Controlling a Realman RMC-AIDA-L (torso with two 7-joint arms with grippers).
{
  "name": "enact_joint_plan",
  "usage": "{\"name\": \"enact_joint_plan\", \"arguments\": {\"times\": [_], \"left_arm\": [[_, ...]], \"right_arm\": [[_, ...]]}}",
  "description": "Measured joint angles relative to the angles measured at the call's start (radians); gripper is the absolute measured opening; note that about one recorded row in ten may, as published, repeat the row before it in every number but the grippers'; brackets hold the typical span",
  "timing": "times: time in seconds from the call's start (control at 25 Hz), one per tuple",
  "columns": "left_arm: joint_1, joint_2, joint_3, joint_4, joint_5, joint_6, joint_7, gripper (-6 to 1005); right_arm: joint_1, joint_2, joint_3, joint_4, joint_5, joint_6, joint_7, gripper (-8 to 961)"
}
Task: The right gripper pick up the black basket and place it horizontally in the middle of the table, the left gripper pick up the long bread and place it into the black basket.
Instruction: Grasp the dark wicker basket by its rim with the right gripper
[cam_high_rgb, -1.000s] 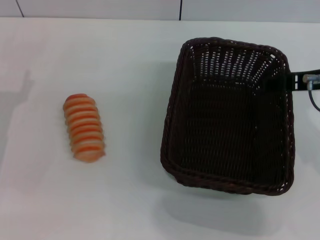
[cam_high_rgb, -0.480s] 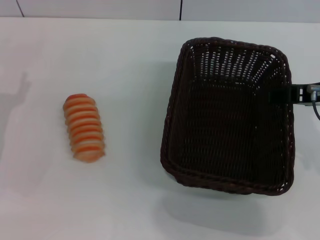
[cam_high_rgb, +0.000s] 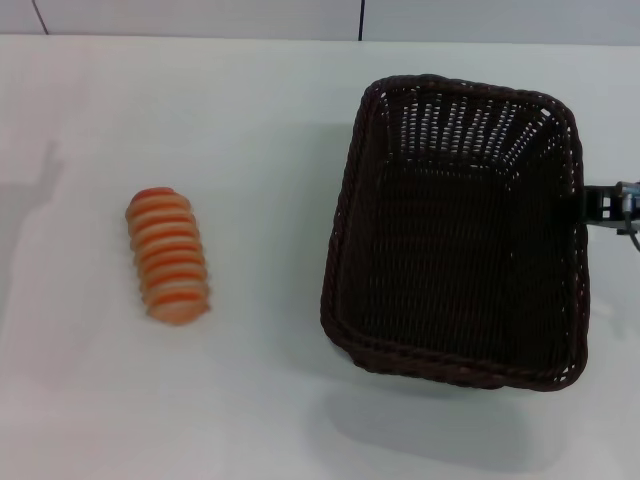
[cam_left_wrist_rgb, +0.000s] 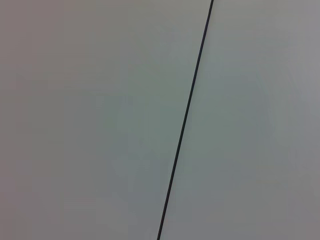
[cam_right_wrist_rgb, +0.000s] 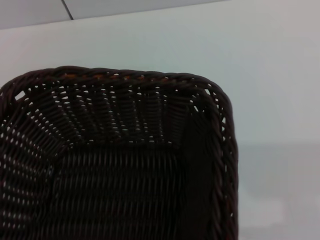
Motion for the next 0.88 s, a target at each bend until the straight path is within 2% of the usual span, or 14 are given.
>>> {"name": "enact_joint_plan", "arguments": {"times": [0.28, 0.88], "left_arm": [[-0.003, 0.006, 0.000, 0.001, 0.000, 0.000, 0.001, 860], [0.000, 0.011, -0.007, 0.002, 0.000, 0.006, -0.002, 859]], "right_arm": [[0.013, 0.002, -0.024, 0.011, 0.006, -0.020, 0.005, 801], [0.025, 0.001, -0.060, 0.119, 0.031, -0.090, 0.016, 800]]}}
